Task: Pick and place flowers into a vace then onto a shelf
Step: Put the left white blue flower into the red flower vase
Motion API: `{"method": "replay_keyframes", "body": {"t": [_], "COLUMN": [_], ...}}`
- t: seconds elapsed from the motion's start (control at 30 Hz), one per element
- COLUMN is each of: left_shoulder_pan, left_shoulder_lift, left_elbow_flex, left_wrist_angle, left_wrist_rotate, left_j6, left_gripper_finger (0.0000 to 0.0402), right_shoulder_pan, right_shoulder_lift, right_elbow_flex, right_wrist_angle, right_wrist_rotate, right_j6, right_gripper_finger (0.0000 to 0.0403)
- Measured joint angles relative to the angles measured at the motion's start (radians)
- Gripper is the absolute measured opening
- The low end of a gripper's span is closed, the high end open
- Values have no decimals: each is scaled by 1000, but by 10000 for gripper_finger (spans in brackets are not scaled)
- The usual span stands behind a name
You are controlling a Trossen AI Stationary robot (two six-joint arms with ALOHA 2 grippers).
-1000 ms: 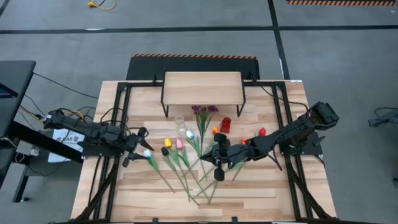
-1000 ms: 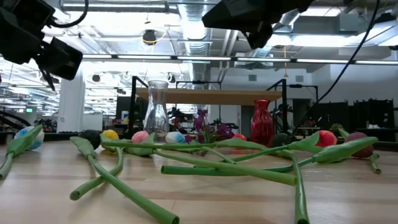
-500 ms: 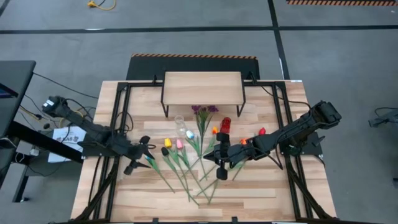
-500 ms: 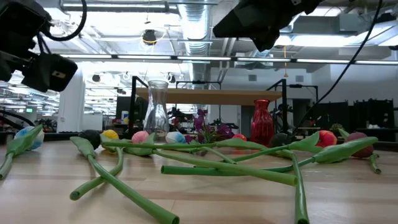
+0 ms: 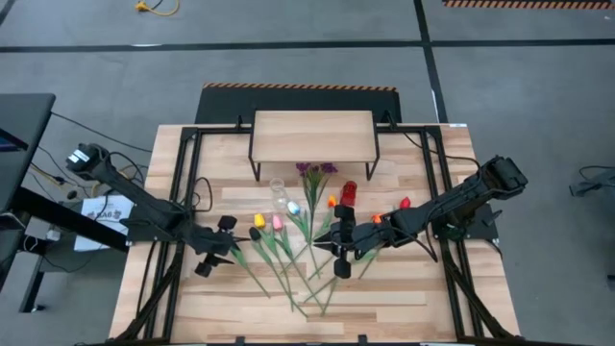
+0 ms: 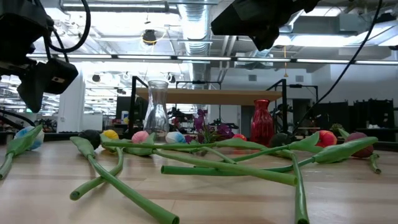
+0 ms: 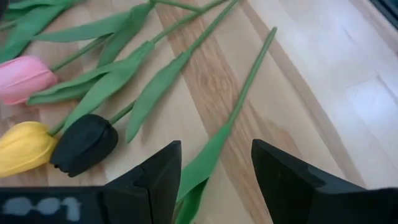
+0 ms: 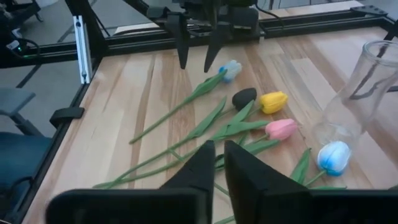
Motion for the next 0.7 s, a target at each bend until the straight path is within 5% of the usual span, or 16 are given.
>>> {"method": "replay_keyframes", "body": {"t": [0.3, 0.5, 0.7], "left_shoulder_pan": [0, -2, -2], "left_shoulder_lift": [61, 79, 119], "left_elbow_flex": [8, 8, 8], "left_wrist_angle": [-13, -32, -61], "left_wrist_rotate": [19, 43, -54], "left_j6": [0, 11, 18], "left_gripper_finger": [185, 185, 185], "right_shoulder_pan": [0, 0, 0], "right_shoulder_lift": [0, 0, 0], "right_elbow_flex": [0, 0, 0], "right_wrist_angle": [0, -1, -1], "right_wrist_rotate": [-1, -1, -2], "right_j6": [-6, -9, -9], "right_gripper_finger": [114, 125, 122]}}
